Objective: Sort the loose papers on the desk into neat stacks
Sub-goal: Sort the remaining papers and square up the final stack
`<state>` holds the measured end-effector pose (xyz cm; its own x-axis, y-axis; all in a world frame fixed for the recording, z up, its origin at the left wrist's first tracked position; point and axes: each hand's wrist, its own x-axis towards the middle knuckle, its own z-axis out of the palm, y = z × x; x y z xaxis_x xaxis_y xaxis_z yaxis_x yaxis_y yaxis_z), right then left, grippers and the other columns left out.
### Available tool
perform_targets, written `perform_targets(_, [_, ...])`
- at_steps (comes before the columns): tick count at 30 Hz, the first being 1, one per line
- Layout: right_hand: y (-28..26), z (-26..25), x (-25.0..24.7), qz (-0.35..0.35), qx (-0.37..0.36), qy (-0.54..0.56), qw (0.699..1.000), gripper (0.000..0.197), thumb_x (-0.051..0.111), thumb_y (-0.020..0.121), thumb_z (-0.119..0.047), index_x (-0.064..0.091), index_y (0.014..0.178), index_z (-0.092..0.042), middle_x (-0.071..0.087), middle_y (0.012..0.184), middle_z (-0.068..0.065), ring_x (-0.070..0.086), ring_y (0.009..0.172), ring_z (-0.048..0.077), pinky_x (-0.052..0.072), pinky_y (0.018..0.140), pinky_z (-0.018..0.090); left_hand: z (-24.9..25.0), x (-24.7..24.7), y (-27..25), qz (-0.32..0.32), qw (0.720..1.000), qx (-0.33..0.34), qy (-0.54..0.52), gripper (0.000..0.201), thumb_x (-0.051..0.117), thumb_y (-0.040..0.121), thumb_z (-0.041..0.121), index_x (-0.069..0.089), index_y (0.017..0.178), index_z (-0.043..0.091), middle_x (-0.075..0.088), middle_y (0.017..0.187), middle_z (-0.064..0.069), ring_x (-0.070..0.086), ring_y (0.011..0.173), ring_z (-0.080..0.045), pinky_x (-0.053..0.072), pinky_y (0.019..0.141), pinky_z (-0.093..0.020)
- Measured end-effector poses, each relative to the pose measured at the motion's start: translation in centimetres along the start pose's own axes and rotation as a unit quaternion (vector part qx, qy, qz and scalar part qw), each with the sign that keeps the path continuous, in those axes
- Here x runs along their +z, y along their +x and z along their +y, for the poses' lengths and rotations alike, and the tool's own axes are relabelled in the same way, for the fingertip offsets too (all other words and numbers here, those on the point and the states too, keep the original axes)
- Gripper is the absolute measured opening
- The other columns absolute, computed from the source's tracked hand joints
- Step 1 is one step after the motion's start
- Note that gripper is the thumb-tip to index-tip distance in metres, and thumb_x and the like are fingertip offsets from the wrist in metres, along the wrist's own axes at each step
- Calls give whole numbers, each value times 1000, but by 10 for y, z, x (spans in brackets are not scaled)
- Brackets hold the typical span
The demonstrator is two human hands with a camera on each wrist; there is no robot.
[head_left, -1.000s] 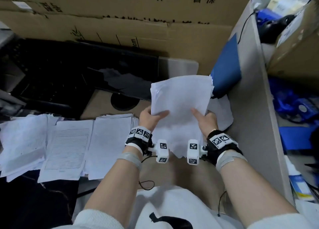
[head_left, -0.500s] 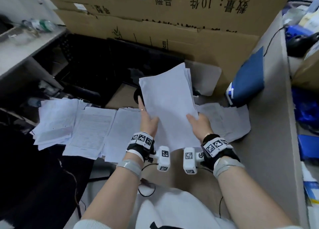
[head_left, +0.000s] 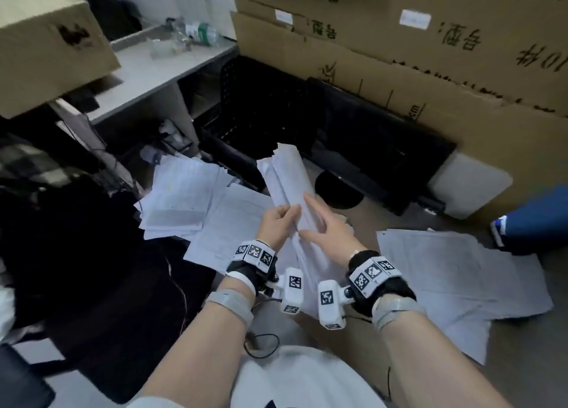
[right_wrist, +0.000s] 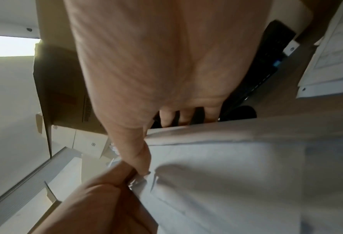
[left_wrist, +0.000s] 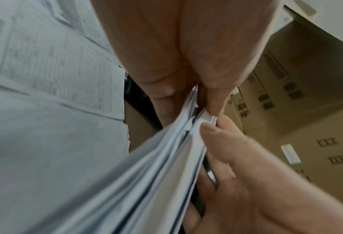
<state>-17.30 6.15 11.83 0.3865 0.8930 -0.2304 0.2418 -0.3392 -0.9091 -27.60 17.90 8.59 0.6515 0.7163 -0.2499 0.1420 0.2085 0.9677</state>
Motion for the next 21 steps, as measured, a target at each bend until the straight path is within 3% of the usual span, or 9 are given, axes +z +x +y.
perform_targets(3, [25, -12, 36, 46, -2, 12, 999, 92, 76, 82, -23, 21, 152, -47, 28, 155, -25, 33, 140, 2, 33, 114, 29, 1, -47, 11, -4, 1000, -17, -26, 31, 58, 100, 24, 62, 74, 7, 63, 75, -12, 57, 70, -22, 46, 68, -37])
perform_targets(5, [38, -19, 54, 77, 6, 16, 997, 91, 77, 79, -20, 26, 151, -43, 38, 147, -26, 40, 133, -2, 38, 107, 26, 4, -69, 14, -8, 998, -31, -62, 27, 55, 102, 20, 69, 85, 4, 70, 87, -13, 64, 81, -23, 53, 78, -37])
perform_targets(7, [48, -19, 67, 99, 5, 13, 995, 77, 74, 83, -24, 35, 147, -43, 45, 145, -23, 43, 132, -1, 41, 108, 31, 6, -85, 16, -10, 997, -26, -66, 22, 58, 100, 17, 70, 92, 0, 72, 91, -11, 67, 82, -21, 55, 81, -35])
perform_targets(10, [57, -19, 80, 100, -13, 29, 995, 40, 58, 94, -33, 55, 132, -44, 60, 130, -21, 55, 122, 4, 47, 104, 39, 2, -100, 20, 2, 999, -34, -8, 17, 77, 86, 17, 71, 95, 3, 75, 91, -10, 70, 81, -20, 59, 79, -37])
perform_targets(12, [60, -20, 85, 125, -19, 19, 992, 23, 49, 100, -31, 66, 115, -36, 69, 110, -16, 62, 106, 7, 49, 95, 33, -7, -107, 24, 22, 999, -40, 19, 20, 79, 83, 21, 72, 91, 3, 75, 91, -13, 70, 82, -24, 59, 80, -43])
perform_targets(15, [60, -9, 80, 227, 16, 39, 973, 30, 48, 100, -30, 66, 88, -10, 61, 79, -6, 52, 76, 11, 43, 76, 33, -15, -113, 29, 95, 994, -49, 16, 43, 77, 69, 49, 66, 75, 8, 70, 77, -10, 66, 72, -21, 57, 71, -47])
perform_targets(17, [56, 4, 65, 283, 66, 48, 956, 31, 52, 96, -32, 64, 82, -7, 61, 74, -2, 51, 74, 15, 42, 72, 31, -21, -117, 34, 118, 992, -41, 27, 58, 72, 60, 64, 58, 71, 9, 58, 69, -9, 54, 66, -17, 50, 62, -40])
perform_targets(21, [51, 24, 42, 248, 118, 46, 960, 25, 60, 90, -33, 70, 79, -12, 61, 67, -1, 50, 69, 18, 42, 71, 33, -14, -113, 24, 121, 992, -36, -7, 60, 75, 60, 63, 59, 78, 8, 59, 72, -9, 54, 68, -16, 46, 64, -35])
